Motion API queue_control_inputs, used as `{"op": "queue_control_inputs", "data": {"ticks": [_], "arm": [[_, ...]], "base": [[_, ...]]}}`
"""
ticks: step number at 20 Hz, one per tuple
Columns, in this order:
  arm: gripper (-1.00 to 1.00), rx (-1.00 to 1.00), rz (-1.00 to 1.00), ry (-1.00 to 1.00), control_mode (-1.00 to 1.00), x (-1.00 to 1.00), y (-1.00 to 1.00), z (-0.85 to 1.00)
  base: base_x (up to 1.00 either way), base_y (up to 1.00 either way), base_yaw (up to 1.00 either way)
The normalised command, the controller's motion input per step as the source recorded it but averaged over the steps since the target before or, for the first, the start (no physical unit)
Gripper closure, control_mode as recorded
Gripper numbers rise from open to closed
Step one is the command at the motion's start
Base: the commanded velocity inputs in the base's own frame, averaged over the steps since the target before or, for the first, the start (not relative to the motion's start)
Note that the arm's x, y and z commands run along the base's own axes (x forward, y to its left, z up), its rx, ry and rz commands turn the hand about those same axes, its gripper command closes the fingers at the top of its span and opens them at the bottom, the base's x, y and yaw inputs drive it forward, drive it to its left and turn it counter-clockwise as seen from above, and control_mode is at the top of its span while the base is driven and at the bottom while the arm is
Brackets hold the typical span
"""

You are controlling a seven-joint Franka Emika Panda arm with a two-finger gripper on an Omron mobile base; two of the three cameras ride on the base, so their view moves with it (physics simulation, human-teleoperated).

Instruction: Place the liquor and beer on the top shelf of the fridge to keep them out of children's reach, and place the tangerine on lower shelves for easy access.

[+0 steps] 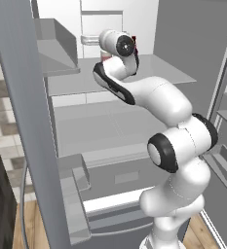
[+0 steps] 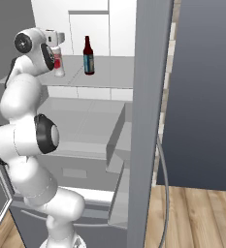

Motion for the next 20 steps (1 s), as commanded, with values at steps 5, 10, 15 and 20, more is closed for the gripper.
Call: {"op": "queue_control_inputs", "data": {"ticks": [5, 10, 15, 20], "arm": [[-1.0, 0.0, 0.0, 0.01, -1.0, -0.48, -0.06, 0.0], [-1.0, 0.0, 0.0, 0.0, -1.0, -0.43, -0.04, 0.0], [-1.0, 0.0, 0.0, 0.0, -1.0, -0.48, -0.07, -0.02], [-1.0, 0.0, 0.0, 0.03, -1.0, -0.9, -0.12, -0.19]], "base": [[0.0, 0.0, 0.0], [0.0, 0.0, 0.0], [0.0, 0.0, 0.0], [0.0, 0.0, 0.0]]}}
